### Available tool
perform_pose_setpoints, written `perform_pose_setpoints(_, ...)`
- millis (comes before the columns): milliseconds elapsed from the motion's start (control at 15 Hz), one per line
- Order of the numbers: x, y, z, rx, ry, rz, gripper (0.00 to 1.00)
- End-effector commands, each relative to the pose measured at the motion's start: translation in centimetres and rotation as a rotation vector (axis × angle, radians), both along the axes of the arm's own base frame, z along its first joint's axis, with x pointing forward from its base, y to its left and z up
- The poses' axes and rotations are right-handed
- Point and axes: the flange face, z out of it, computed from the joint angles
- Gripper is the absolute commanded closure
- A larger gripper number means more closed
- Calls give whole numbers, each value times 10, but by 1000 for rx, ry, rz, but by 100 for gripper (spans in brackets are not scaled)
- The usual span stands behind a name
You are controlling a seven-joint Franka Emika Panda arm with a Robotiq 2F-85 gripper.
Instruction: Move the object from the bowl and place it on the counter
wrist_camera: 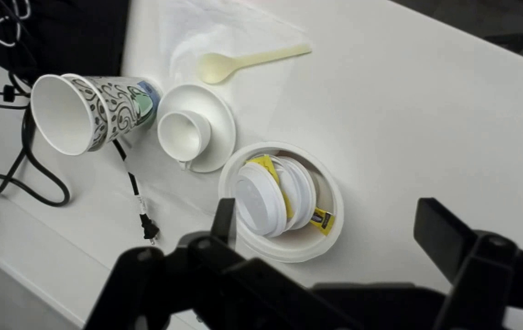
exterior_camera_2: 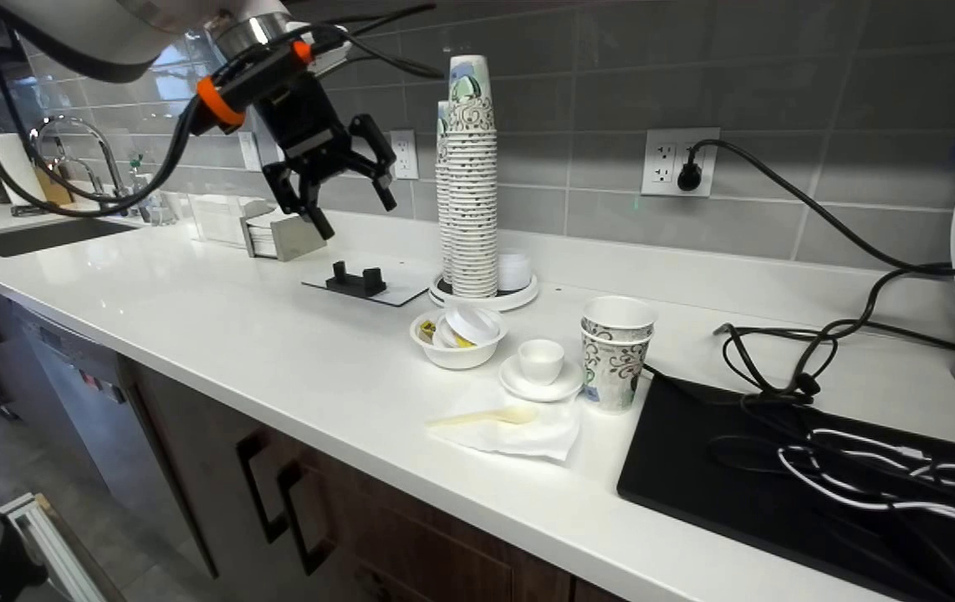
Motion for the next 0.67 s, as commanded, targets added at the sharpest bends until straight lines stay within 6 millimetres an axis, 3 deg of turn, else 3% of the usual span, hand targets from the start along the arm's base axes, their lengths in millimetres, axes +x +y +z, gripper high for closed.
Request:
perform_pose_setpoints(0, 14, -32, -28, -90, 6, 72, 0)
perform_pose_setpoints(200, 28, -52, -55, -163, 1, 87, 0)
perform_pose_setpoints(267, 17, -44, -38, -125, 7, 68, 0)
perform_pose_setpoints(467, 23, -53, -57, -145, 24, 79, 0)
perform_pose_setpoints(600, 24, -52, -58, -145, 24, 82, 0)
